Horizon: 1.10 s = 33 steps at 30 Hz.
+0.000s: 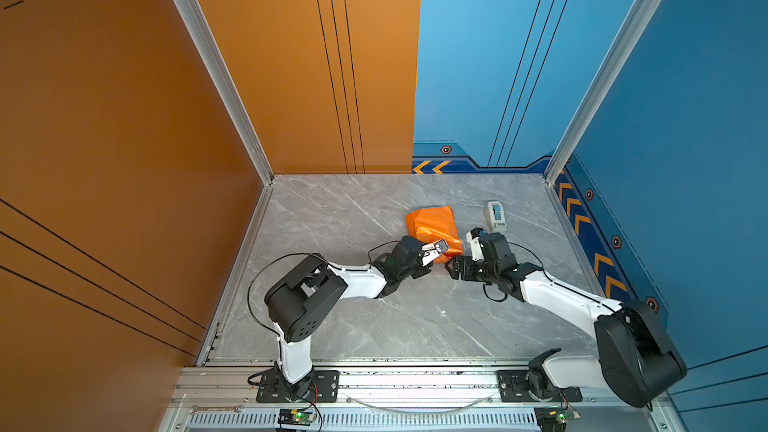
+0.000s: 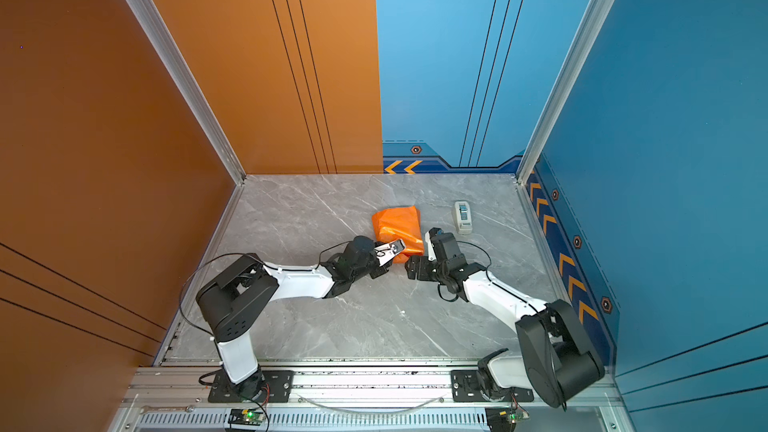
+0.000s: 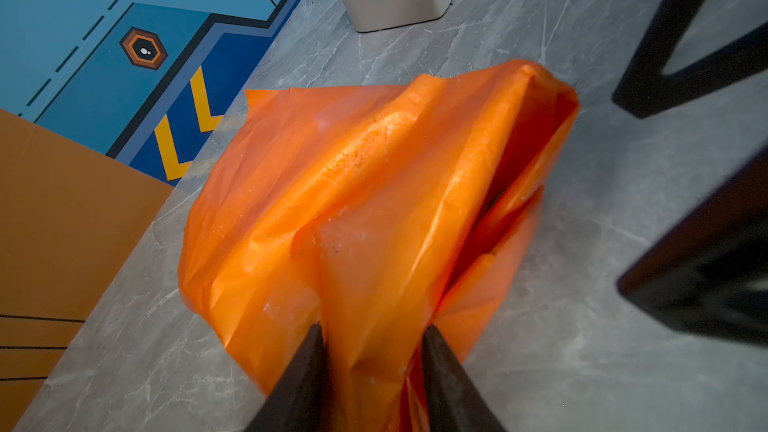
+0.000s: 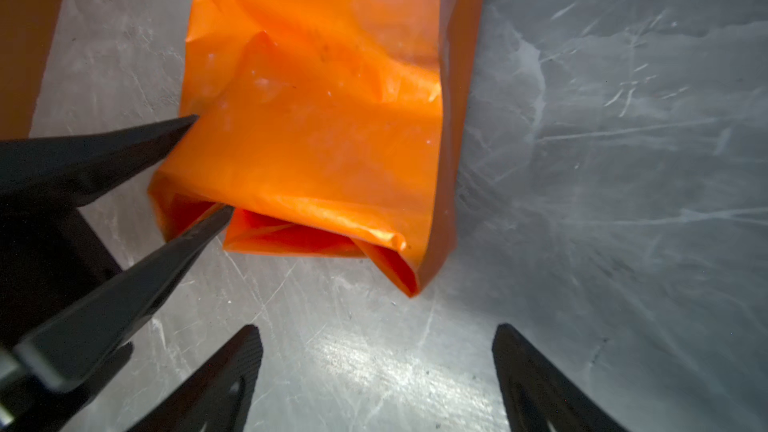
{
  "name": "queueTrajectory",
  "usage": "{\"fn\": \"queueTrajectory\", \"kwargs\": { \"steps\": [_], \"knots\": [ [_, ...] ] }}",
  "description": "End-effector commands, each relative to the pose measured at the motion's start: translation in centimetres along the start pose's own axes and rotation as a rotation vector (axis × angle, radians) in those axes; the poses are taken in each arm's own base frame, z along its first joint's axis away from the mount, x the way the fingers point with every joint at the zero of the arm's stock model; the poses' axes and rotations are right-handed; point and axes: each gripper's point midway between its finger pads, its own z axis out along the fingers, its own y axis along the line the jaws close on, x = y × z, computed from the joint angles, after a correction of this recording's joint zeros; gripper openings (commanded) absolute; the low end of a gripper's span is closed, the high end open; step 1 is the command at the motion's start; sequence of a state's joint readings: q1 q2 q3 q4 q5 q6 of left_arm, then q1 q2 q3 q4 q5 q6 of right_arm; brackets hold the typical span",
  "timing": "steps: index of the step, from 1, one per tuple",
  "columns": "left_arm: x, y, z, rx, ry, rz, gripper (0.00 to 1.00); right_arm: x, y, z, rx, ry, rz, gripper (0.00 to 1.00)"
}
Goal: Wrap the gift box in paper
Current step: 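Hold the end paper with the left gripper while the right moves to the dispenser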
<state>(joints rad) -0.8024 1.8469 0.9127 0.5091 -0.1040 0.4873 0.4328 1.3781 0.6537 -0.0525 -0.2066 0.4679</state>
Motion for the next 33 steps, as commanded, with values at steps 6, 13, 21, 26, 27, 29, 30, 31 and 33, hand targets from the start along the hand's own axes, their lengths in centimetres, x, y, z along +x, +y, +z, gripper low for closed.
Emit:
{"fn": "queueTrajectory", "kwargs": {
  "steps": [6,13,21,26,27,29,30,31,33],
  "knots": [
    [7.9,-5.0,0.0,0.182,0.241,-0.020,0.40,-3.6,0.3,2.0,0.030,-0.102,-0.004,0.84],
    [7.5,-5.3,-0.1,0.213,0.219,-0.031,0.45,-4.6,0.9,3.0,-0.006,-0.132,0.013,0.71],
    [7.7,-5.3,0.3,0.217,0.235,-0.028,0.51,-4.5,1.4,3.1,-0.043,-0.133,0.005,0.62],
    [8.8,-4.8,0.8,0.164,0.289,-0.048,0.43,-4.4,1.5,2.6,-0.059,-0.137,0.002,0.62],
    [9.0,-4.8,0.9,0.162,0.294,-0.056,0.43,-4.4,1.5,2.3,-0.063,-0.140,0.006,0.62],
    [9.3,-5.0,0.8,0.162,0.305,-0.073,0.42,-4.4,1.3,1.8,-0.074,-0.136,0.020,0.66],
    [9.4,-5.1,0.8,0.165,0.305,-0.080,0.42,-4.3,1.2,1.4,-0.083,-0.132,0.029,0.69],
    [9.5,-5.1,0.7,0.168,0.306,-0.087,0.42,-4.2,1.0,1.1,-0.089,-0.126,0.038,0.70],
    [9.7,-5.3,0.7,0.175,0.308,-0.102,0.41,-4.2,1.0,-0.1,-0.124,-0.125,0.055,0.72]
  ]
}}
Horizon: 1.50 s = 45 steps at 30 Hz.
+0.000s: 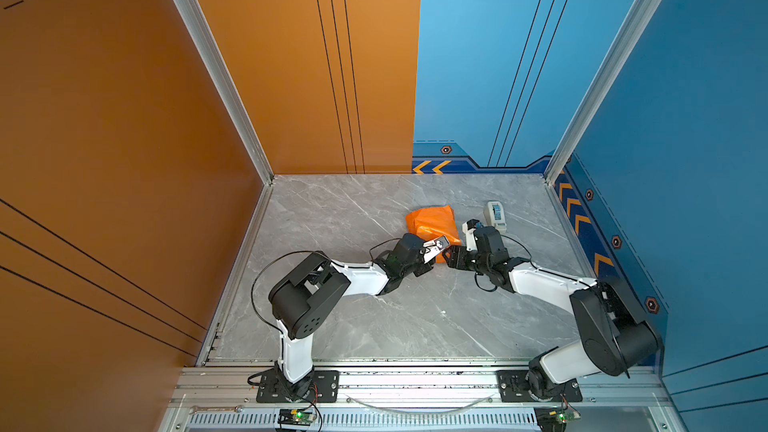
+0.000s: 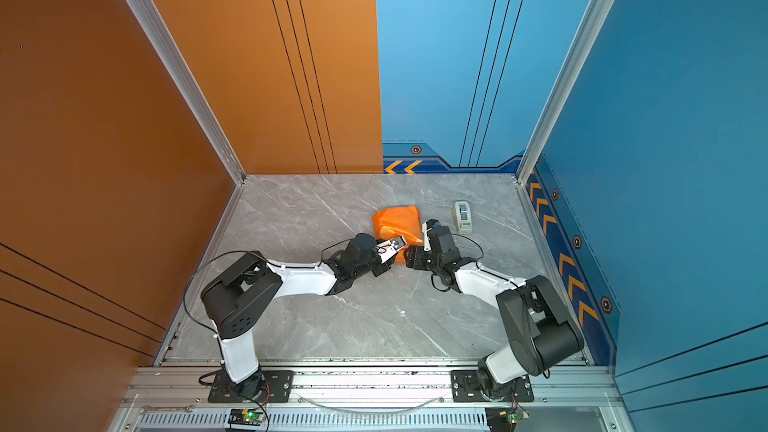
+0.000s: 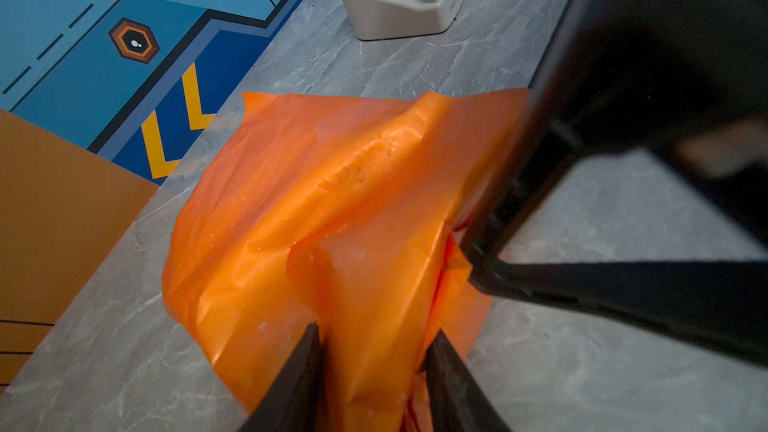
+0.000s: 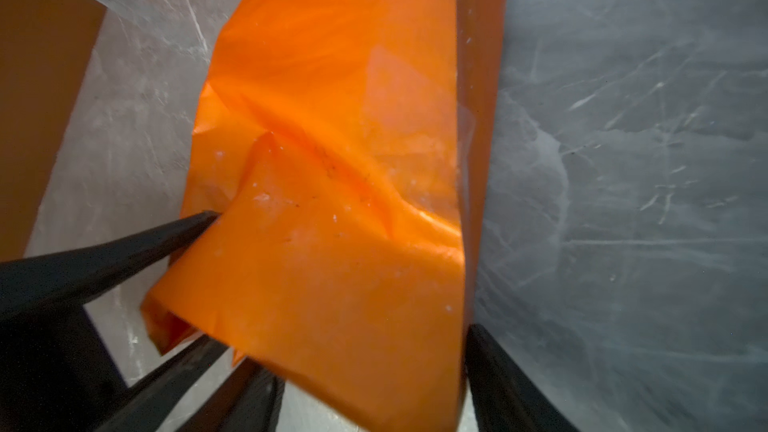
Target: Wrap the gift box in paper
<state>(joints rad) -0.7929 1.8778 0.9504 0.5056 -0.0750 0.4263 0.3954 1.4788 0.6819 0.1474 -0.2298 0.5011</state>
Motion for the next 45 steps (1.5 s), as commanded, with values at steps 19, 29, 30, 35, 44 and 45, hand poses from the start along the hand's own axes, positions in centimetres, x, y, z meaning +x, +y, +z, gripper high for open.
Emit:
{"fn": "queueTrajectory", "kwargs": {
  "steps": [19,29,30,35,44,45],
  "knots": [
    [10.5,-5.0,-0.1,0.182,0.315,-0.088,0.39,-10.5,-11.1,-9.7,-0.085,-0.009,0.239,0.53],
    [10.5,-4.9,-0.1,0.190,0.311,-0.091,0.39,-11.7,-15.8,-4.8,-0.106,0.146,0.248,0.43],
    [10.5,-4.9,-0.1,0.190,0.312,-0.092,0.39,-12.0,-16.1,-4.5,-0.126,0.145,0.247,0.42],
    [10.3,-4.7,0.0,0.189,0.307,-0.093,0.40,-13.5,-17.7,-2.9,-0.147,0.142,0.225,0.44],
    [10.2,-4.5,0.1,0.179,0.306,-0.099,0.40,-13.9,-17.9,-0.9,-0.238,0.182,0.214,0.45],
    [10.3,-4.4,0.1,0.178,0.307,-0.101,0.40,-13.7,-17.9,-0.8,-0.237,0.192,0.213,0.44]
  ]
}}
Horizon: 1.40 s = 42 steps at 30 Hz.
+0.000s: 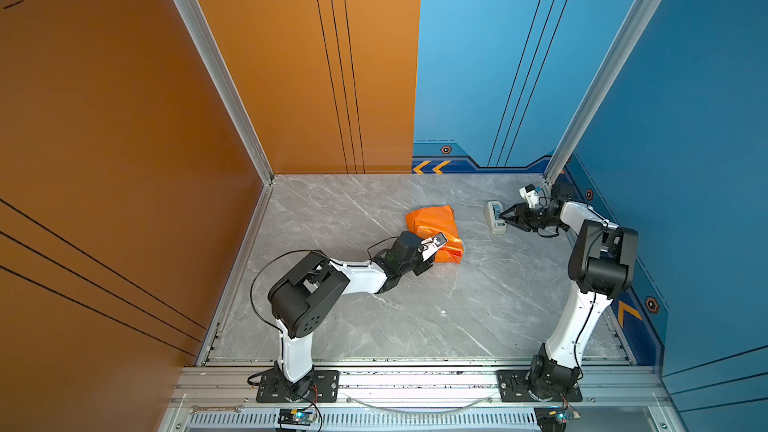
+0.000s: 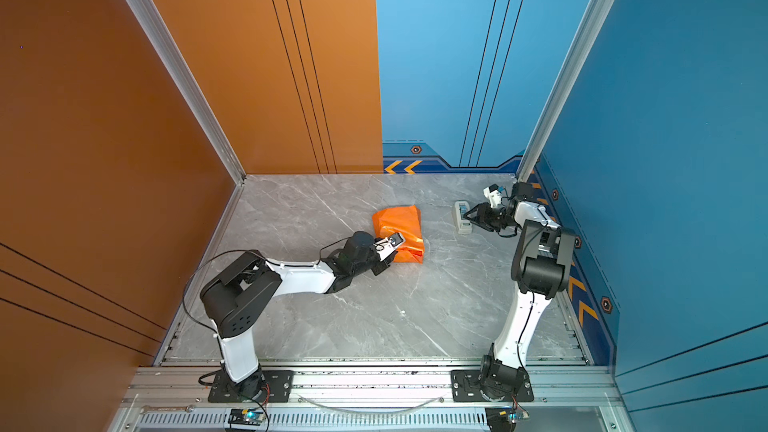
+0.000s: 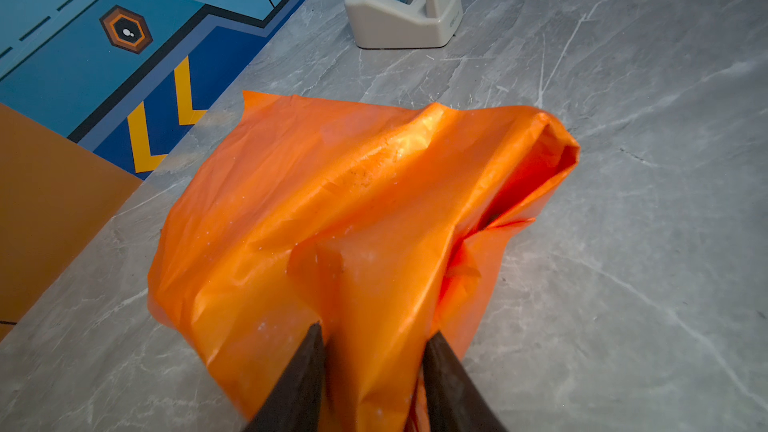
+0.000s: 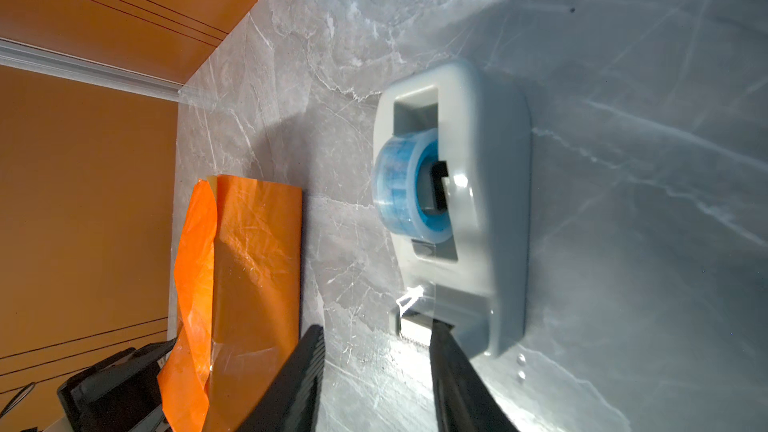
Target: Wrap the gift box in paper
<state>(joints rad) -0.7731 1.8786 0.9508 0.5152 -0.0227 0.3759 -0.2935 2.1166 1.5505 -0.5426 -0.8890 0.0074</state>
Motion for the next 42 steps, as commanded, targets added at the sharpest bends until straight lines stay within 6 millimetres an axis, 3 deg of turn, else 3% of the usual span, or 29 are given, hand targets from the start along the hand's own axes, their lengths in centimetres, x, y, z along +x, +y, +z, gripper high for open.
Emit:
{"fn": "queueTrajectory", "kwargs": {
  "steps": [1,17,26,33,34,42],
  "knots": [
    [10.7,-4.0,-0.1,0.139,0.333,-0.047,0.40,0.8,0.3,0.3,-0.031,0.050,-0.001,0.44],
    [10.7,-3.7,-0.2,0.133,0.332,-0.046,0.40,0.6,-1.1,2.1,-0.050,0.096,0.026,0.45],
    [10.7,-3.4,-0.3,0.130,0.331,-0.046,0.40,0.7,-2.1,2.5,0.060,0.133,0.000,0.47],
    [10.8,-3.5,-0.3,0.135,0.332,-0.049,0.40,1.5,-1.9,3.6,-0.025,0.178,0.046,0.45],
    [10.8,-3.5,-0.3,0.135,0.331,-0.049,0.40,0.6,-1.5,3.3,-0.043,0.158,0.034,0.44],
    [10.7,-3.4,-0.3,0.134,0.329,-0.049,0.40,0.1,-1.0,3.6,-0.105,0.154,0.048,0.35]
  ]
}}
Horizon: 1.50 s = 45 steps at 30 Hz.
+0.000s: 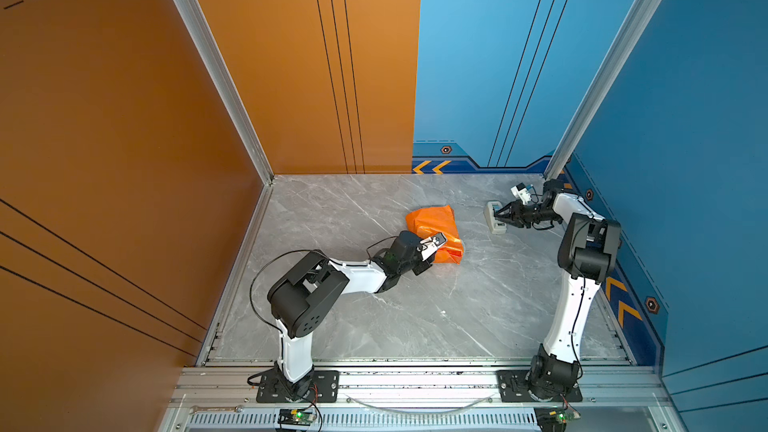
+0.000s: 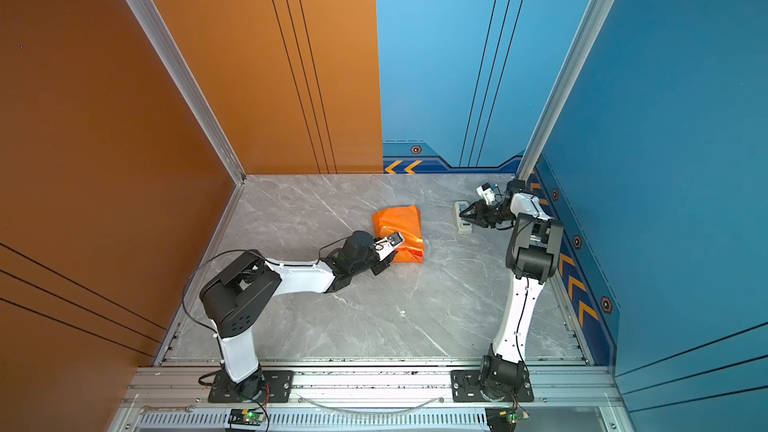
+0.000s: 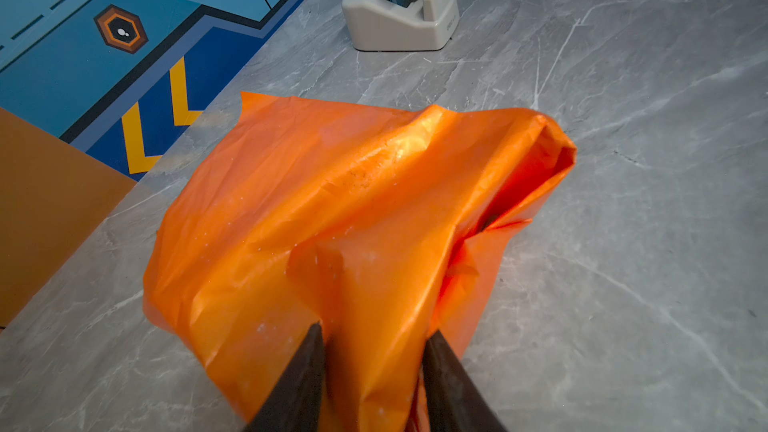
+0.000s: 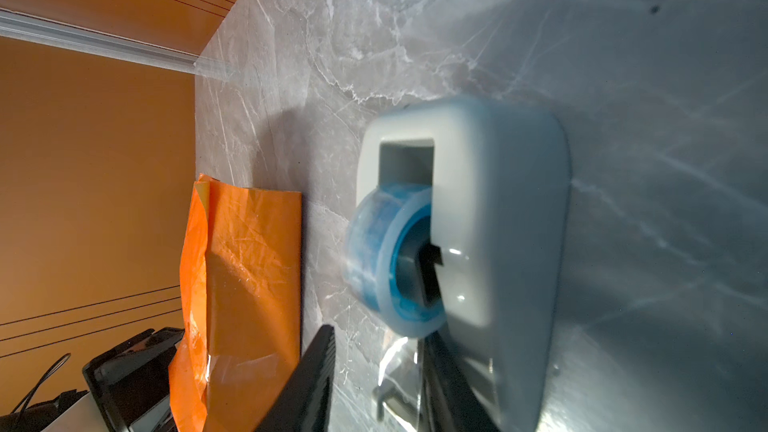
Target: Wrap the gift box in paper
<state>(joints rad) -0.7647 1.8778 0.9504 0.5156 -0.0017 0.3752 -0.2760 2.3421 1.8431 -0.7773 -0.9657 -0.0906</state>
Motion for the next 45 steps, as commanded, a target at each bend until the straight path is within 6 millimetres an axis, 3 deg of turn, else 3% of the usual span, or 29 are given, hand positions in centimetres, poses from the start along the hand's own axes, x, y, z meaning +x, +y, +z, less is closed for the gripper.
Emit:
{"fn": "queueTrajectory", "kwargs": {
  "steps": [1,19,27,34,45],
  "knots": [
    [10.8,-3.3,-0.3,0.120,0.336,-0.047,0.40,0.8,-0.4,0.8,-0.025,0.037,0.027,0.34],
    [11.0,-3.4,-0.2,0.124,0.340,-0.049,0.40,0.6,0.4,-0.1,-0.117,0.017,0.057,0.11],
    [10.8,-3.3,-0.2,0.121,0.334,-0.045,0.40,0.2,1.3,-1.4,-0.139,-0.002,0.092,0.00],
    [10.7,-3.2,-0.2,0.122,0.333,-0.044,0.40,0.5,3.0,-2.8,-0.175,-0.019,0.111,0.00],
    [10.5,-3.2,-0.2,0.121,0.328,-0.040,0.39,2.0,3.5,-4.4,-0.160,-0.029,0.175,0.00]
  ]
}}
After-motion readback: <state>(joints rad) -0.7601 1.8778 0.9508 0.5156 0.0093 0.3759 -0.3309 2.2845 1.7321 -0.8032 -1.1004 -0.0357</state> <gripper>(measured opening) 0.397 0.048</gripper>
